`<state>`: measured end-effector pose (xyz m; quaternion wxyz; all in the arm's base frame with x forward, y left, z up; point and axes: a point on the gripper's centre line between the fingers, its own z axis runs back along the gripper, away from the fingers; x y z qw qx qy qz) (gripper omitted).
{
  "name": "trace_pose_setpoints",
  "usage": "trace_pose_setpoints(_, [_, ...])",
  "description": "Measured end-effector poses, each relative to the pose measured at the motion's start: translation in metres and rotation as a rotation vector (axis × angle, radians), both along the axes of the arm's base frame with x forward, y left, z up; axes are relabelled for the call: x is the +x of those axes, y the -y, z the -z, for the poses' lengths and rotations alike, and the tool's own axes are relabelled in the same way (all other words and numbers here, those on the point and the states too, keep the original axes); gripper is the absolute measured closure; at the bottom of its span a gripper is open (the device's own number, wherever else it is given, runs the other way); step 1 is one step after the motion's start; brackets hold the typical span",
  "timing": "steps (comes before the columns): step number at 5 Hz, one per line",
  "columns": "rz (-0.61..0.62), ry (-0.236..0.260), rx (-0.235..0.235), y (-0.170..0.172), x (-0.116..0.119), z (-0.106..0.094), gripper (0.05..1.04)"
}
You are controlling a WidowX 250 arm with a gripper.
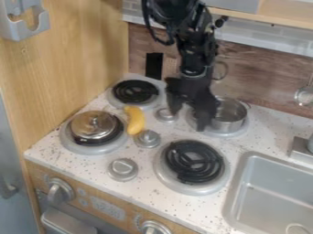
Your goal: Move the silver pot to the upper right stove
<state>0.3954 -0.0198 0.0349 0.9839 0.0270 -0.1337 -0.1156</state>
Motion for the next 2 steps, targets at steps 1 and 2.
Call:
trace_pose_setpoints(1, [-0.051,-0.046,0.033,-0.0099,-0.0015,-0.0079,0.085])
trace_pose_setpoints(2, [-0.067,-0.126,0.022,-0.0078,-0.0002,0.001,0.085])
